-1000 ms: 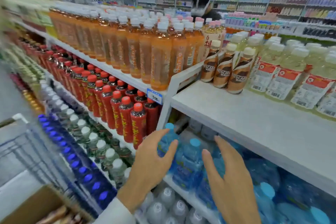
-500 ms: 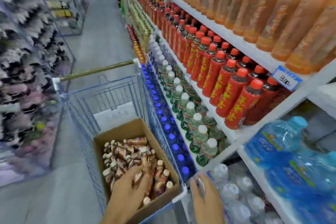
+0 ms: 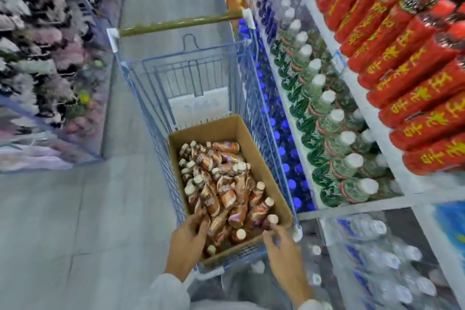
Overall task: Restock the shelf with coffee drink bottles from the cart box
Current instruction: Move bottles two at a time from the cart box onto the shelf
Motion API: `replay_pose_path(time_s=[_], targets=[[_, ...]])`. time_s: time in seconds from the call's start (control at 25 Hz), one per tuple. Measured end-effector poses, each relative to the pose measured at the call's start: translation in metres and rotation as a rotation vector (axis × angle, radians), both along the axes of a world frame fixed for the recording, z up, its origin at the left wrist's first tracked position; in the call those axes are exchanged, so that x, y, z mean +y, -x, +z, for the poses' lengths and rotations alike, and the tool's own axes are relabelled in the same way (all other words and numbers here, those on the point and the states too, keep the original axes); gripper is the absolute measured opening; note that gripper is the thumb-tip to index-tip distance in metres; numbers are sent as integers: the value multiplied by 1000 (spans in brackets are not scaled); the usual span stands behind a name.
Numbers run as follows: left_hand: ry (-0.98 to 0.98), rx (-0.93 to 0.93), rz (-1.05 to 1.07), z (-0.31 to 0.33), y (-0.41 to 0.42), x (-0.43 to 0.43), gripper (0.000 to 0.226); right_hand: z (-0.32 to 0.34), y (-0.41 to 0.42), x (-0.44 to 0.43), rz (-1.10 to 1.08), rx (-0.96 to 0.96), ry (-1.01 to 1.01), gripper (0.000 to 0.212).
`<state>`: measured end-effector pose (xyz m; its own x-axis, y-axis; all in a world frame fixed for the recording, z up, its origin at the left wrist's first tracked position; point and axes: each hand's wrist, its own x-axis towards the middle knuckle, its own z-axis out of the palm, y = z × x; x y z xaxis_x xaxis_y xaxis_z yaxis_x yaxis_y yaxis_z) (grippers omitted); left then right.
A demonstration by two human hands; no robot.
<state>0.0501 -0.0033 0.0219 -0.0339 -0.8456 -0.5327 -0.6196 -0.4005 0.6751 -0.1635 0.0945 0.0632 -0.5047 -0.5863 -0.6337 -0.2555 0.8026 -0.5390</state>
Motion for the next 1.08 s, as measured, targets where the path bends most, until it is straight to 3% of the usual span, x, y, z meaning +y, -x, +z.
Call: replay_pose_path(time_s=[0.12,0.32,0.48,0.64,0.76,0.88,1.08], targets=[[-88,80,71,-21,27,-21,44,-10,1,-4,31,-29,-57,38],[-157,-5,236,-67,76,-59,50,-20,10,-6,70,-58,-66,30],[-197,-265,179,-100,104,-72,71,-21,23,-6,94,-101,-54,20],[-228,-533,125,-130,120,-82,75,-28,40,-12,82,-83,-70,18],[-235,-558,214,-143,130,-77,77,-33,52,-19,102,-72,-54,24],[-169,-601,111,-149,132,-68,76,-36,56,-25,142,-77,-57,33],[-124,-380,175,-141,109,-72,73,-43,47,-40,224,-94,-62,32]])
